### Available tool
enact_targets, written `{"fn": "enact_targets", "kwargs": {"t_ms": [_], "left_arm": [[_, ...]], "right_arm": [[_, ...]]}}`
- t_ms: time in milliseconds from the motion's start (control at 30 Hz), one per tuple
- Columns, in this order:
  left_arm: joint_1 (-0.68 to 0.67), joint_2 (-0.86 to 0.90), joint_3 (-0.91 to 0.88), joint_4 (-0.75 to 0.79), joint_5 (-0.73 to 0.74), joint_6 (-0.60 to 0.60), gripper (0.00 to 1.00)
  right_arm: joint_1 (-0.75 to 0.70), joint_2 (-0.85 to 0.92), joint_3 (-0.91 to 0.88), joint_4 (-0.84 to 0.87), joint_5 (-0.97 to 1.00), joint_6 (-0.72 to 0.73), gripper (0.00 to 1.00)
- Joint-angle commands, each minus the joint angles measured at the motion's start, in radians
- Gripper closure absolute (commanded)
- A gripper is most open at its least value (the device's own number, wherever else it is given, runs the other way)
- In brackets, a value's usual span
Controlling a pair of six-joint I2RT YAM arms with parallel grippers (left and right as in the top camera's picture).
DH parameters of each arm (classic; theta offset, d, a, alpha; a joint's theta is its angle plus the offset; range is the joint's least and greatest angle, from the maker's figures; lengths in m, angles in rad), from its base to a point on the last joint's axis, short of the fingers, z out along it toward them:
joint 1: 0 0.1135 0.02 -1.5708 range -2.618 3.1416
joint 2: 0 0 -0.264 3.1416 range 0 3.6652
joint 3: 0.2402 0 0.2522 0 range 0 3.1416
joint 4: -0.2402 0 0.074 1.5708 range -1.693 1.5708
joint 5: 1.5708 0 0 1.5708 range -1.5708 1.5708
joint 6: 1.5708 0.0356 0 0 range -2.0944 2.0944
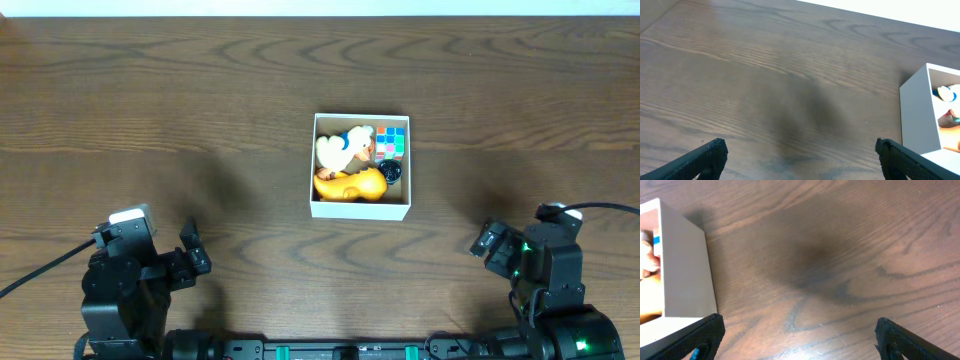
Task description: Pack container
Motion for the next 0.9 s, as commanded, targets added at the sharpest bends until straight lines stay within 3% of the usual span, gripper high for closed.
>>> {"fn": "enact_targets", "kwargs": {"t_ms": [0,133,433,733,867], "left_arm": [[-0.001,0.004,-0.009,0.004,-0.016,-0.013,0.02],[-0.001,0.004,-0.009,0.004,-0.016,-0.013,0.02],[-0.001,0.004,-0.009,0.004,-0.016,-0.013,0.02],[-0.001,0.004,-0.009,0.004,-0.016,-0.013,0.02],[-0.001,0.004,-0.009,0.004,-0.016,-0.013,0.02]], "right_arm": [[-0.014,-0.030,-0.013,0.058,-0.020,-0.212,0.01],[-0.055,-0.157,-0.079,0.176,-0.080,-0.369,0.01],[-0.125,-0.515,-0.393,0.446,-0.170,-0.372,0.01],[-0.106,-0.536,-0.619,0.781,-0.224,-0.423,0.01],[-0.094,-0.536,-0.626,0.801,-0.229,-0.457,0.01]]}}
